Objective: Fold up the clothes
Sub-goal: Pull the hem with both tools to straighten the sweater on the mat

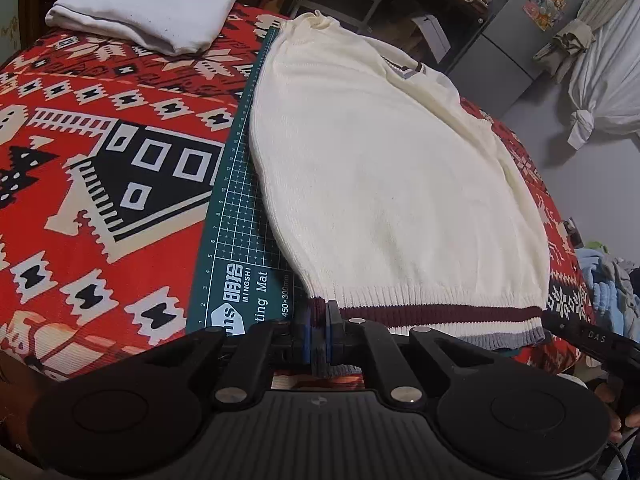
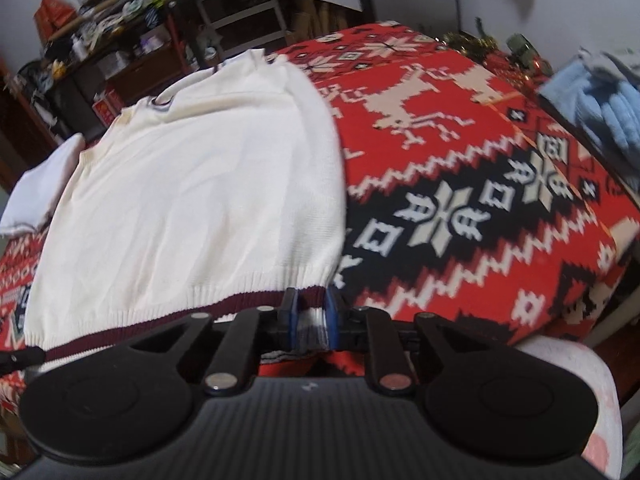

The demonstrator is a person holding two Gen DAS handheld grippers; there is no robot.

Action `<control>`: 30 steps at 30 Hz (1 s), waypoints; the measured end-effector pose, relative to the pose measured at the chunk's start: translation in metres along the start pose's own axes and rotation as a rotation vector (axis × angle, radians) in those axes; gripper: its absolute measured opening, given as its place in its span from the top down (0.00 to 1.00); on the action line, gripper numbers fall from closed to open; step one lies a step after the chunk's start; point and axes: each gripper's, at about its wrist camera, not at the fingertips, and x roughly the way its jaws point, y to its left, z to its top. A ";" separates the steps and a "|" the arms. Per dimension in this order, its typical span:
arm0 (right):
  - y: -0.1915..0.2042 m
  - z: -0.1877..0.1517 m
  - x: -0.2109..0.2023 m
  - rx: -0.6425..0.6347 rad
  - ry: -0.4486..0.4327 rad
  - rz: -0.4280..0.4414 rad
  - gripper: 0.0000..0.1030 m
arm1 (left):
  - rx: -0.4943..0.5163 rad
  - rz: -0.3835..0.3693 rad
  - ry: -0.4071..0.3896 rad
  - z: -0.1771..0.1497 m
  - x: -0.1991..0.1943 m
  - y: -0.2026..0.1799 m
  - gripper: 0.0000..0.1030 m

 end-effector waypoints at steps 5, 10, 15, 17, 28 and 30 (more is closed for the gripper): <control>0.018 0.000 0.003 -0.095 -0.013 -0.070 0.95 | 0.037 0.033 -0.023 0.001 -0.009 -0.004 0.94; -0.006 0.008 -0.015 -0.078 0.007 -0.187 0.97 | 0.055 0.033 -0.021 0.006 -0.040 0.007 0.94; -0.024 0.008 -0.030 -0.043 0.025 -0.152 0.97 | 0.055 0.067 0.014 -0.006 -0.035 0.019 0.94; -0.023 0.002 -0.026 -0.054 0.044 -0.156 0.97 | 0.015 0.070 0.032 -0.010 -0.032 0.026 0.94; -0.047 -0.013 -0.036 0.035 0.084 -0.164 1.00 | 0.045 0.094 0.043 -0.020 -0.033 0.025 0.94; -0.051 -0.014 -0.045 0.071 0.050 -0.110 1.00 | 0.032 0.092 0.055 -0.019 -0.029 0.025 0.94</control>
